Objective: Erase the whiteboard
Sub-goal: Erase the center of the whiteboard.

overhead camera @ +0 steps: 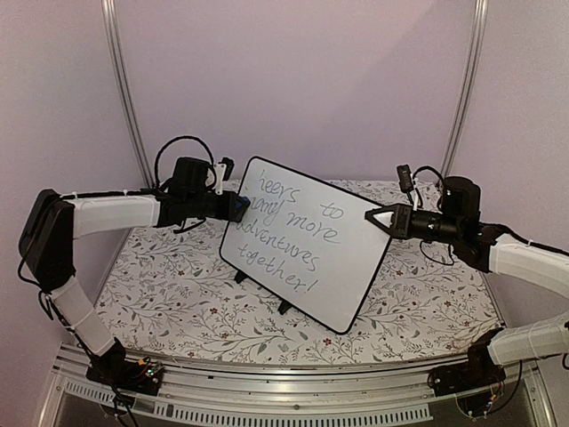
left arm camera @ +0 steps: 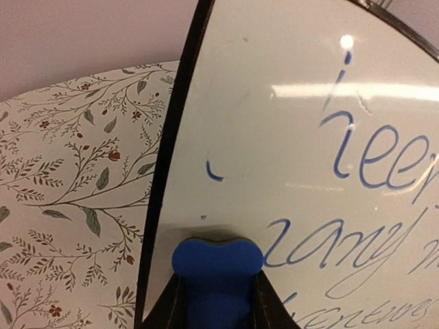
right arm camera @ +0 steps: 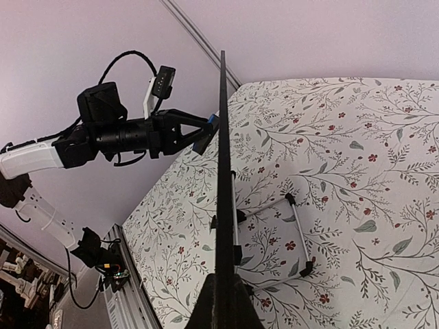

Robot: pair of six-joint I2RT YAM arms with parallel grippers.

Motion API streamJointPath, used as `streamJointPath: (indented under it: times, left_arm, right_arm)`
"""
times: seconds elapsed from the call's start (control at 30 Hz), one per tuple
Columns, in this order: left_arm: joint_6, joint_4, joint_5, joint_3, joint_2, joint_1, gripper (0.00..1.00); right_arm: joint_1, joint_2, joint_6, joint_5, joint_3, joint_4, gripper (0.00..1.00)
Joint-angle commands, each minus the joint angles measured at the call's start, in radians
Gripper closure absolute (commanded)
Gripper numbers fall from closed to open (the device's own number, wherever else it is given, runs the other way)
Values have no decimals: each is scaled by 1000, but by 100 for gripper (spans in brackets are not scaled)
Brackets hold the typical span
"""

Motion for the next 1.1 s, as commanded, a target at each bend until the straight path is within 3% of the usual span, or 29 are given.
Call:
streamJointPath:
  times: [0.0,0.47,0.83,1.07]
  left_arm:
    - [-26,19,10,-41,-4,10,100]
    - [23,62,28,142,38,30,100]
    - [-85,60,39,-38,-15,26,100]
    - [-74,107,76,-11,1,27,100]
  right_arm:
    - [21,26,-112,-103,14,-47,100]
    - [21,25,-110,-110,4,-47,100]
    - [21,25,-109,-109,-1,-52,100]
    - [22,41,-106,-116,6,-49,100]
